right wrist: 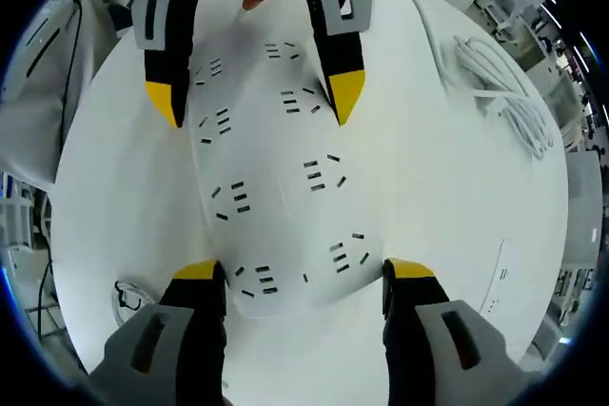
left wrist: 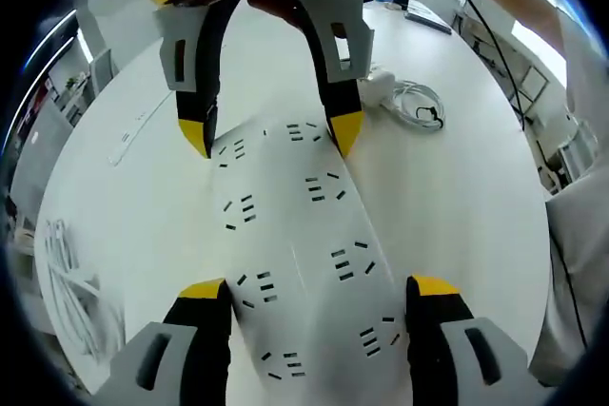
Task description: Straighten the power strip on the desk, plug the charger into it
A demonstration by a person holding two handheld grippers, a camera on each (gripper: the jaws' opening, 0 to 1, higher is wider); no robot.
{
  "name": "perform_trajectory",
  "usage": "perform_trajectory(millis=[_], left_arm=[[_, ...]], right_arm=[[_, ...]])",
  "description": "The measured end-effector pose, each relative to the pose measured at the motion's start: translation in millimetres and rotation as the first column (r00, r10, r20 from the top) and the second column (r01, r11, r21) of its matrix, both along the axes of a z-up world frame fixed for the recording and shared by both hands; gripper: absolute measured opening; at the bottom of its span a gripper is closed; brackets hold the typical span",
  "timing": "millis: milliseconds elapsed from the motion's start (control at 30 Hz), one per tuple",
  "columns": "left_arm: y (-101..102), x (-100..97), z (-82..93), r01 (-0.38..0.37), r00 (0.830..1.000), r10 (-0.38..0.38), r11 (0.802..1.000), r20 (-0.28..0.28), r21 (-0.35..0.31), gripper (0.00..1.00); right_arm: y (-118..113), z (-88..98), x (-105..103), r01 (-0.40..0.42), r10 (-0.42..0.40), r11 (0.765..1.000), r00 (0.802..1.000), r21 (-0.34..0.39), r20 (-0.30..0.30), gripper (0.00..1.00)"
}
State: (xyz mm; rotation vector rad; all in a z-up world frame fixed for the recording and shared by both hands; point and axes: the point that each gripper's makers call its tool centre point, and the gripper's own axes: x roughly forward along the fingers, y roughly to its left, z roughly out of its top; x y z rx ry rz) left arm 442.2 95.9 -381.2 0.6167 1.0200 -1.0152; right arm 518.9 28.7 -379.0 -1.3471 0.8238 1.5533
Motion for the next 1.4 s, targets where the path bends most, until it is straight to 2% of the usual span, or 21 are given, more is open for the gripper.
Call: perform_trajectory(millis=[367,1400], left_arm=[[-0.4,-0.5,0.0,0.021,1.000,-0.021,1.000,0.006,-0.013,0.75],[-1.1,-2.1,0.2,0.048,0.999,-0.047,0.998,0.013,-0.027,0.75]], right_arm=[[-2.0,0.1,-4.2,0.038,-0.038,0.999,0.999,0.015,-0.005,0.66],[-4.9,-0.2,-10.2,0.086,-0.086,0.996,0.996,-0.014,0.004,0.66]])
